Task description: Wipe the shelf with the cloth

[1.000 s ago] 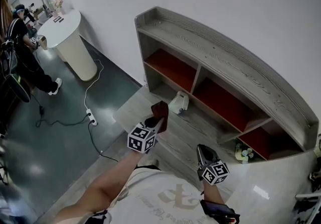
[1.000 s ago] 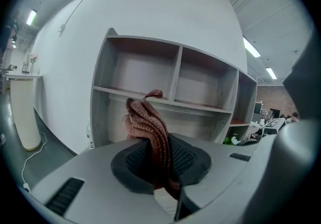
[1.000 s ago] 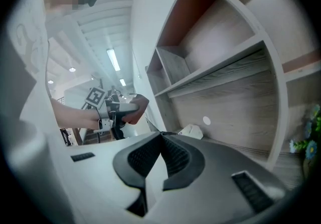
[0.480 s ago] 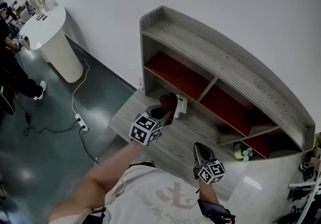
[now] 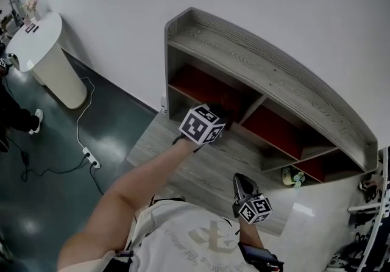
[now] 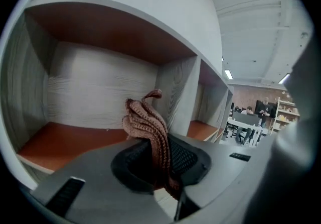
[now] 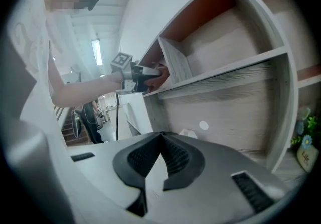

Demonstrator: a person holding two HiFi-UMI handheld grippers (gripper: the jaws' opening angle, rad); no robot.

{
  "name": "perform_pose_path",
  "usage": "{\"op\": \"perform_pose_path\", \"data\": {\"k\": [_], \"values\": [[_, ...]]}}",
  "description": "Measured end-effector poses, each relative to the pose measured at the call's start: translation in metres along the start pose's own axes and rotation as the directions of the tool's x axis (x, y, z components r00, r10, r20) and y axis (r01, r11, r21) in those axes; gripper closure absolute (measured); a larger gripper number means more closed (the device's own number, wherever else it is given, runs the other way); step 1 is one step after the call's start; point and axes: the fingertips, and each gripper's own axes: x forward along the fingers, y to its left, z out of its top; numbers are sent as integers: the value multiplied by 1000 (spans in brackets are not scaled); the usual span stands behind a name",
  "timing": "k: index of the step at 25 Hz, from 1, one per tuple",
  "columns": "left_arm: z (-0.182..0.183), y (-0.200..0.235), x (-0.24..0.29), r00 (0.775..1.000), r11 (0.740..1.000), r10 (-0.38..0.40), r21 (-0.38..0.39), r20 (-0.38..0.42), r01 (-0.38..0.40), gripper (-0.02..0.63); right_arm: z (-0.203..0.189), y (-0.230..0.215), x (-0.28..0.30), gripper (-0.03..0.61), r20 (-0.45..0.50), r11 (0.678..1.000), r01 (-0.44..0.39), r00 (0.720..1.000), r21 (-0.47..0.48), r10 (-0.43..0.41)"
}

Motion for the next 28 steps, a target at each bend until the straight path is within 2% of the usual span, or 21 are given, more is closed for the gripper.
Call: {"op": "perform_pose_path", "data": {"k": [3, 7, 11, 19, 23, 28], "values": [[3, 4, 22, 997, 1000, -6, 28, -74, 8, 545, -2, 0, -2, 574, 11, 999, 30, 999, 10, -30], [-4, 3, 50, 978, 998, -29, 55, -206, 42, 545, -5, 0, -6, 574, 24, 998, 58, 998, 18, -58], [-11, 6, 69, 957, 989, 5, 144, -288, 38, 545, -8, 1, -7, 574, 31, 997, 73, 997, 24, -74], [-16, 7, 79, 948, 983, 28, 180, -317, 31, 546, -12, -2, -7, 574, 38, 996, 84, 996, 34, -85], [-16, 24, 75, 949, 980, 83, 197, -306, -22, 546, -11, -2, -3, 574, 39, 997, 74, 996, 31, -75], [-16, 63, 54, 932, 975, 175, 190, -316, -119, 546, -13, -1, -1, 574, 35, 997, 64, 997, 32, -65]]}}
